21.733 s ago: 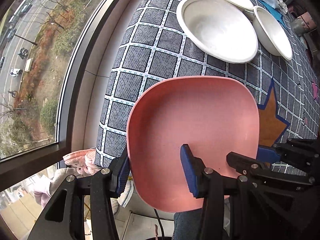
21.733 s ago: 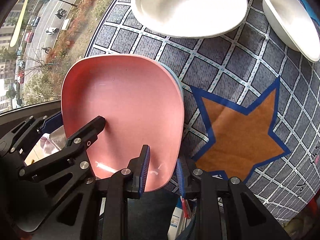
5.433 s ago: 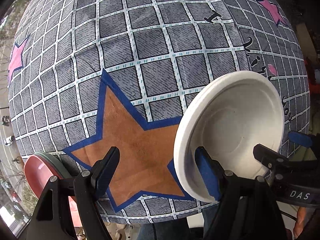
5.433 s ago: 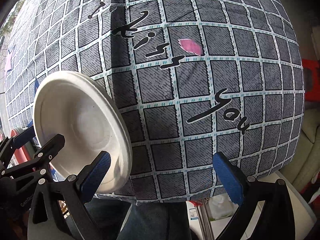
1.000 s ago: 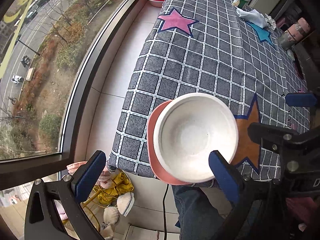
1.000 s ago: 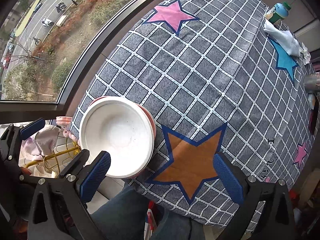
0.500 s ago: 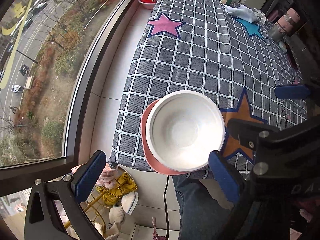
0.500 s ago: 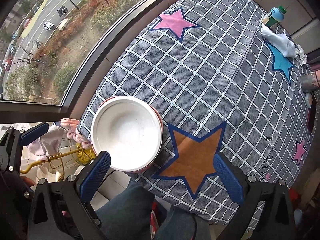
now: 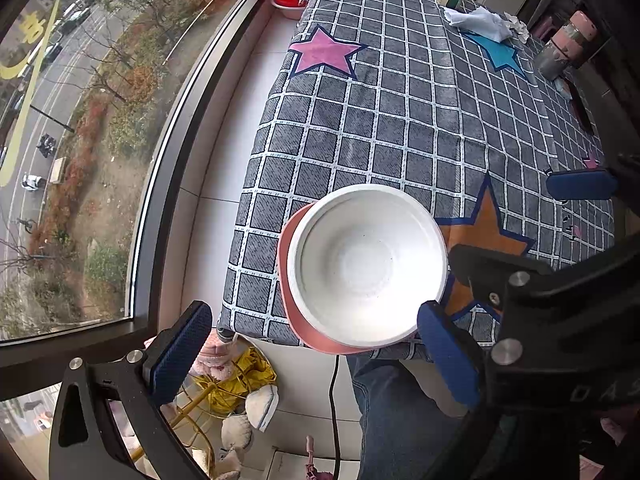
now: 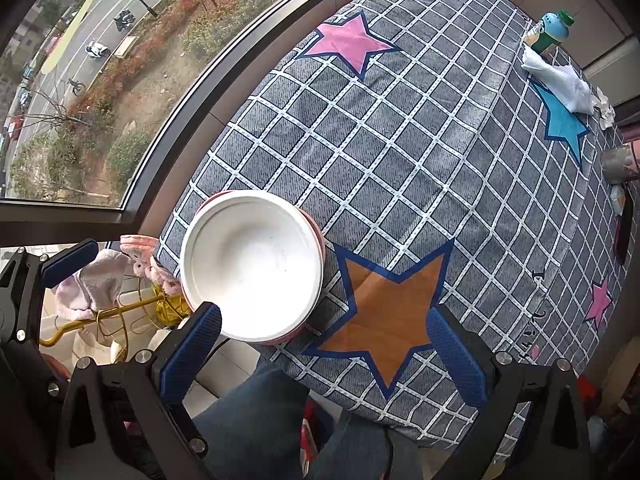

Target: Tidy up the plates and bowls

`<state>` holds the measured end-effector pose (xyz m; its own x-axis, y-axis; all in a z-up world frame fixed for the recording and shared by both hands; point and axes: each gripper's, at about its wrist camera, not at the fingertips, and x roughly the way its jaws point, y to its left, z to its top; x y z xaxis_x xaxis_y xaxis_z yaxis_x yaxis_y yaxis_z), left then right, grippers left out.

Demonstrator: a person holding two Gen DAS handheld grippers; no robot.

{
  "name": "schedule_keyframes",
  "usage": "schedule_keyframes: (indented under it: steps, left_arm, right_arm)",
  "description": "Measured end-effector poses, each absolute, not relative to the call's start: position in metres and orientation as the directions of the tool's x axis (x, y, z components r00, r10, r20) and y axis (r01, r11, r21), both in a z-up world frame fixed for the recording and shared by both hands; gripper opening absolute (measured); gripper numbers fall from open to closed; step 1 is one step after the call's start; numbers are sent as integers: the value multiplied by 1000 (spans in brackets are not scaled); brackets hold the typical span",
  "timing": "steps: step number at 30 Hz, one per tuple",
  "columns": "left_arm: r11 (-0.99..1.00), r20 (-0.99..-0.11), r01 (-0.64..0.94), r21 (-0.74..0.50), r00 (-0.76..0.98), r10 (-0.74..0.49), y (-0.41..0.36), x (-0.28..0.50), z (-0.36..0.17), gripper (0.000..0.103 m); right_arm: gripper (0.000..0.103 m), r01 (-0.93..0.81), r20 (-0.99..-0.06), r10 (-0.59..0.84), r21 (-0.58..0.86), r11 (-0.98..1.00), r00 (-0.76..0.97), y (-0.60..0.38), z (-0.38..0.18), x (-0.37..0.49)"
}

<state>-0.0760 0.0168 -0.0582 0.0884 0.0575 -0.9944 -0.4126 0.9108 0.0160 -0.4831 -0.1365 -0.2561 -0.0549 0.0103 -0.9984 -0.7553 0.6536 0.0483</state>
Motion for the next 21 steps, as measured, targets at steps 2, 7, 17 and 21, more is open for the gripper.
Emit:
schedule_keyframes:
  steps: [2, 7, 17, 21]
  left_arm:
    - [911, -995, -412, 17, 86, 57, 17, -76, -58, 103]
    - [911, -995, -412, 20, 82, 58, 16, -73, -60, 103]
    - [917, -996, -398, 25, 71, 57, 13, -66, -63, 103]
    - [923, -996, -383, 38, 63, 67, 11, -63, -63, 103]
  right_arm:
    - [103, -755, -998, 10, 49, 654, -56, -136, -257, -483]
    - [103, -754, -998, 10, 50, 655, -58, -134, -260, -485]
    - [103, -743, -998, 4, 52, 668, -65, -132, -267, -488]
    - [103, -739, -997, 7, 59, 671, -72, -134, -268, -487]
